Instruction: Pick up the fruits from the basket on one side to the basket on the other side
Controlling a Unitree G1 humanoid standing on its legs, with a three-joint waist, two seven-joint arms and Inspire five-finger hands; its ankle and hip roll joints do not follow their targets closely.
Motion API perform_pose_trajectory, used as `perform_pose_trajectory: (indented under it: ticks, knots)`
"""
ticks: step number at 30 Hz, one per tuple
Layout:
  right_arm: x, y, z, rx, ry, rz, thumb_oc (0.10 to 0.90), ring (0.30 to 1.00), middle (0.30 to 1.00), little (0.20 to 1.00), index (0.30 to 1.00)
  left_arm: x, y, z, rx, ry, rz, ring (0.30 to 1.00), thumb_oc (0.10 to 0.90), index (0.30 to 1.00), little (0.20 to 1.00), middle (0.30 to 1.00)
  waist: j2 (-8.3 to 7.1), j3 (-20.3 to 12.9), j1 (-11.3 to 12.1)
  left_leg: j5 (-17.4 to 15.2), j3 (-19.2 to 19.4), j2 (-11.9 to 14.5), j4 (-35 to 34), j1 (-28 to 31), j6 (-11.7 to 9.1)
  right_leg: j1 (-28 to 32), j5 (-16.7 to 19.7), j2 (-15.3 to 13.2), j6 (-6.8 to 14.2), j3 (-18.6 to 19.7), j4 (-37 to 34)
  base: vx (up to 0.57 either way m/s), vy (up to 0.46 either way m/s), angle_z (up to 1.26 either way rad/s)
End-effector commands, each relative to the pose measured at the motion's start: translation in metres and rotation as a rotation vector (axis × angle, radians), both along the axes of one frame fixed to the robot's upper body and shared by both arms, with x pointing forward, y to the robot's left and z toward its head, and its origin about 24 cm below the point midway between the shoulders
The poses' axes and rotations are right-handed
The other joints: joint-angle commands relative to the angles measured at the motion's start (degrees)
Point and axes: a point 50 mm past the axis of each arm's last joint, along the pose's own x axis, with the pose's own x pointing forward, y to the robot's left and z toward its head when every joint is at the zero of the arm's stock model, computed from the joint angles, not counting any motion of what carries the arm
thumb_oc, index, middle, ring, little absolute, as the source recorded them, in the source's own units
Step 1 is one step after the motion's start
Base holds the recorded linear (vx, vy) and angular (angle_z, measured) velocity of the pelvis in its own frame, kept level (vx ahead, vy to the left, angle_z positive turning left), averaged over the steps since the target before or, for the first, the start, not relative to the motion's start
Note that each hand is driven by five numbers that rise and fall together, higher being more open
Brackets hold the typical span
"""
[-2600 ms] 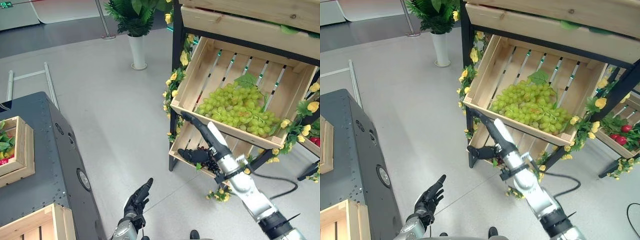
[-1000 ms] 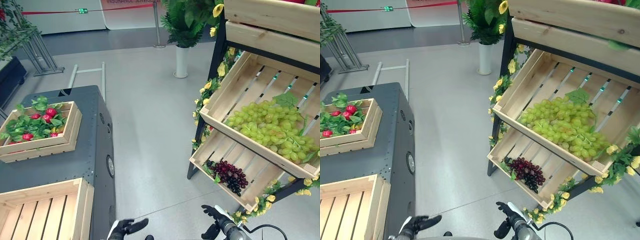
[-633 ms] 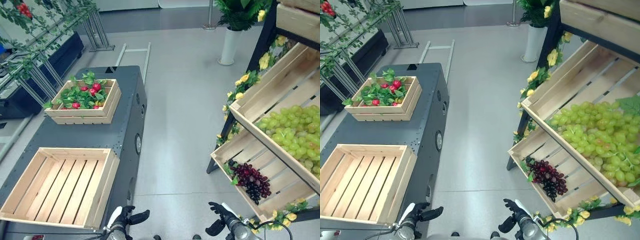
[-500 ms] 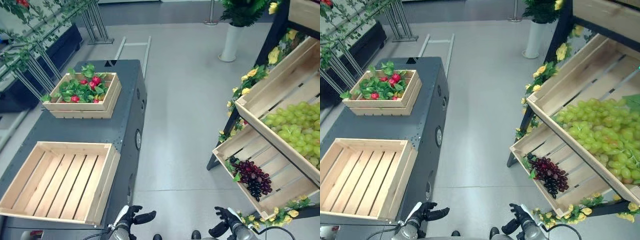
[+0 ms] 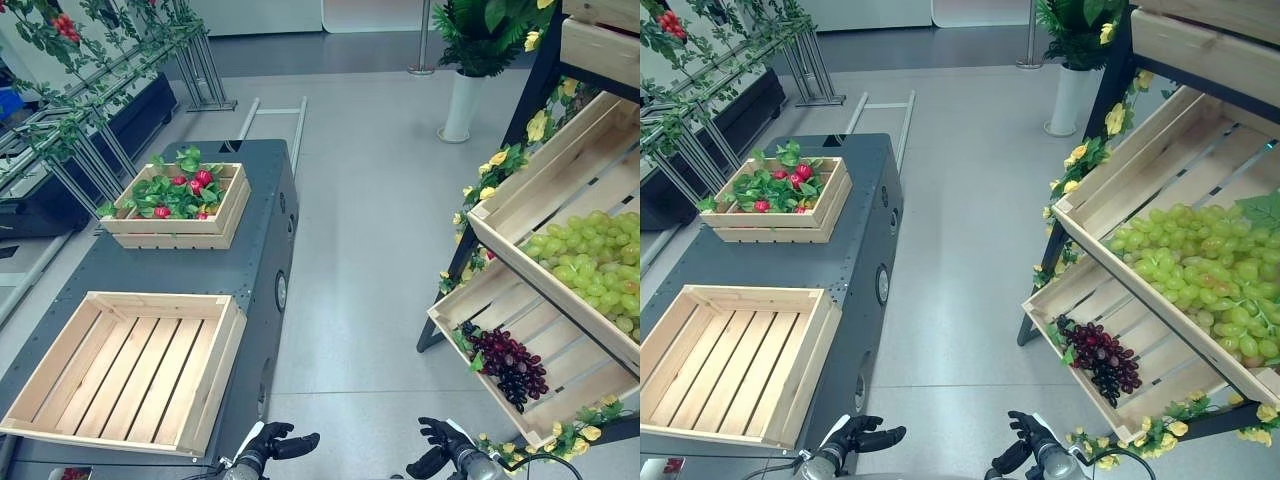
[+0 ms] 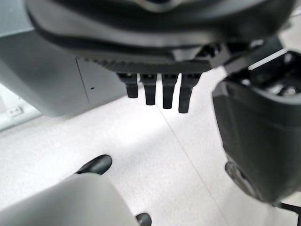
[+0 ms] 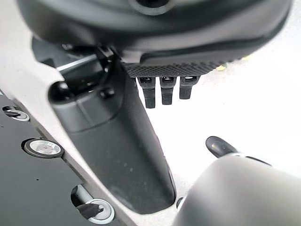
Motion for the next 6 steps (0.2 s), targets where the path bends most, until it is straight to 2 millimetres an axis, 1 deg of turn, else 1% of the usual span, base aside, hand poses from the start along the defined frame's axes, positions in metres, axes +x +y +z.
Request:
perform_pose_trajectory:
  ticks: [1,6]
  knots:
    - [0.0119,0.0155,0.0017,0.019,-0.013,0.108,0.8,0.9,0.9,0.9,0.9,0.0159,-0.0091,0.0041,-0.073,-0.056,0.008,0.9,0.8,0.9,0.9,0.9,-3.14,-0.01,0.09,-2.06,-1.53,-3.29,1.13,-1.38,1.21,-0.29,0.33,-0.06,0.13,3.23,2.58,0.01,0.033,-0.04]
    - [0.0117,0.017,0.0019,0.027,-0.018,0.115,0.8,0.9,0.9,0.9,0.9,0.0171,-0.0073,0.0047,-0.072,-0.06,0.021,0.9,0.8,0.9,0.9,0.9,-3.55,0.25,0.02,-2.31,-1.11,-3.36,1.02,-1.04,1.47,-0.29,0.53,-0.12,0.43,3.66,2.63,0.0,0.016,-0.06]
